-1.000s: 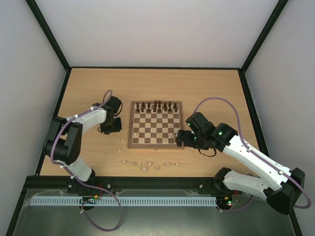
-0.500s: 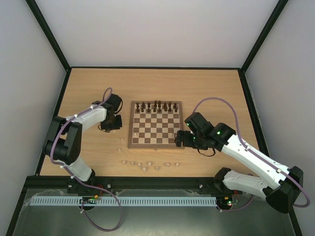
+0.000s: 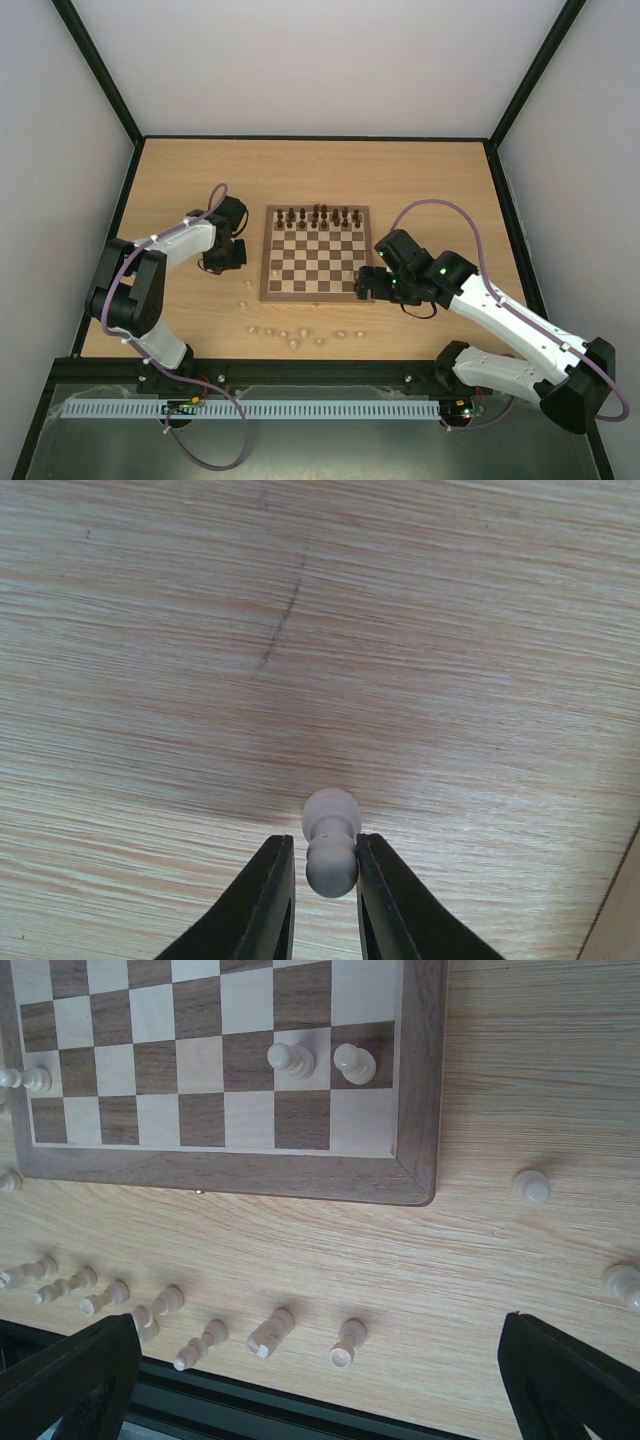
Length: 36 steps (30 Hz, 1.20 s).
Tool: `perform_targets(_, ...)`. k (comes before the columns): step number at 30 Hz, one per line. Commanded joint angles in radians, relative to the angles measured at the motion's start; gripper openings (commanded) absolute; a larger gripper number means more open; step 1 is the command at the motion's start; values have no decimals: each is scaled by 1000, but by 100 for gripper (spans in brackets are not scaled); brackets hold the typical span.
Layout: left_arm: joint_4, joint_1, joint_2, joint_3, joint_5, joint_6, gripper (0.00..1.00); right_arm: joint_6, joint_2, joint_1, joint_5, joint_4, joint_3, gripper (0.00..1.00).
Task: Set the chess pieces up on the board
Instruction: Pick up the chess piece at the center of the board.
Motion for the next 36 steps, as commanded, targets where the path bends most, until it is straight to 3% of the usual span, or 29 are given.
perform_targets(1,-16,5,-2,20,-9,6,21,-2,-13,3,-3,-28,-15,98)
perform_targets(11,-24,9,3,41,-18,8,30,2,-26,4,-1,-34,-20,99)
perform_targets(25,-11,10,13,18,7,20,2,3,-32,4,-3,-33,-33,99)
perform_targets(27,-30,9,5,29,13,24,2,4,-30,5,-2,-35,-25,99)
perform_targets(31,-158,-9,-74,134,22,35,2,-2,-26,5,9,-59,7,98)
perform_targets(36,-354,-82,-124,380,45,34,2,-6,-26,4,30,-102,55,99)
